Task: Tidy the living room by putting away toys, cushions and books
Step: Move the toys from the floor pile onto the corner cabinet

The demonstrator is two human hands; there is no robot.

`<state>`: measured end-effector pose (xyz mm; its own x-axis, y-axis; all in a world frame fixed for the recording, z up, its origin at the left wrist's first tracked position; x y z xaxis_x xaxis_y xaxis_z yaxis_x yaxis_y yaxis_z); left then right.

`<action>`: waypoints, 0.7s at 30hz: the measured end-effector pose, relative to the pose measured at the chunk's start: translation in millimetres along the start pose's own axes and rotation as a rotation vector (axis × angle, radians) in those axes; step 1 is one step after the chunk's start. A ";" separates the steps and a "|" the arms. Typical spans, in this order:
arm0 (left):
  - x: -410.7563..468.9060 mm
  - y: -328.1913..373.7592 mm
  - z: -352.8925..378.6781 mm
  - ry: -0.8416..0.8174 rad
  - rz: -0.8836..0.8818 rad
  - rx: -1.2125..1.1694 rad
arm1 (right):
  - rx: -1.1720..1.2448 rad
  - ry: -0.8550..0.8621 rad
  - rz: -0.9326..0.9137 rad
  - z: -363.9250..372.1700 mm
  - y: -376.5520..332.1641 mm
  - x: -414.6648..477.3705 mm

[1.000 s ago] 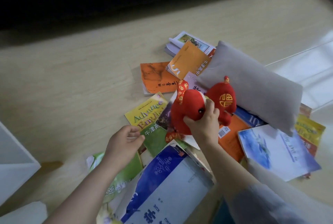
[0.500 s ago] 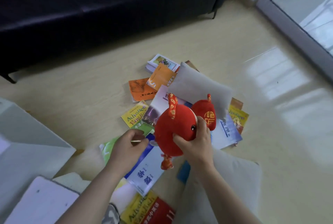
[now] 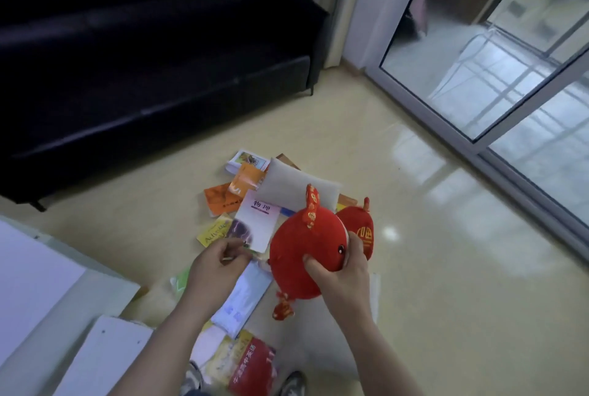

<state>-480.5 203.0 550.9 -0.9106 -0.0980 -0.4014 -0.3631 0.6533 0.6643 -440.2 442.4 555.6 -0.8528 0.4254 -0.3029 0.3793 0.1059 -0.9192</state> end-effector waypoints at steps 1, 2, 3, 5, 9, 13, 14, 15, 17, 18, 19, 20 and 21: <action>-9.2 6.7 -2.5 0.006 0.013 -0.030 | 0.001 0.000 0.018 -8.9 -2.6 -8.4; -20.6 14.0 -5.7 0.005 0.029 -0.044 | 0.002 -0.007 0.016 -15.1 -8.5 -18.9; -29.9 23.0 -7.3 -0.010 0.046 -0.052 | -0.005 -0.002 -0.008 -24.2 -19.7 -28.1; -47.6 45.6 -17.3 -0.009 0.095 -0.076 | 0.038 0.035 -0.025 -43.0 -34.8 -44.0; -79.0 81.7 -35.2 -0.048 0.202 -0.112 | 0.094 0.103 -0.079 -73.9 -68.3 -84.7; -109.2 104.0 -51.2 -0.090 0.337 -0.099 | 0.148 0.213 -0.130 -96.8 -87.0 -132.7; -119.4 105.6 -54.0 -0.091 0.371 -0.091 | 0.165 0.243 -0.137 -101.9 -88.2 -148.9; -126.7 107.1 -55.6 -0.097 0.392 -0.091 | 0.177 0.261 -0.135 -105.6 -88.7 -160.6; -141.8 108.0 -56.4 -0.135 0.418 -0.101 | 0.201 0.307 -0.127 -111.8 -85.2 -183.3; -152.6 109.4 -54.4 -0.173 0.445 -0.100 | 0.220 0.343 -0.121 -117.1 -82.4 -199.2; -161.9 111.0 -50.6 -0.210 0.470 -0.089 | 0.240 0.373 -0.110 -122.4 -79.4 -214.2; -169.8 113.6 -47.4 -0.236 0.491 -0.083 | 0.253 0.395 -0.117 -127.3 -77.1 -226.4; -178.0 116.9 -42.5 -0.266 0.509 -0.073 | 0.267 0.419 -0.123 -134.1 -76.2 -239.2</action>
<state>-369.2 264.9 726.7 -0.8966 0.4134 -0.1586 0.0861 0.5141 0.8534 -217.0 453.1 731.8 -0.6472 0.7541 -0.1115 0.1338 -0.0317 -0.9905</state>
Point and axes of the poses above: each hand's wrist, its own x-axis towards the middle knuckle, its own z-axis out of the palm, y = z × x, the point moved 8 cm from there along x, towards the middle knuckle, and after that the axes turned 13 degrees about x, right-handed, at the moved point
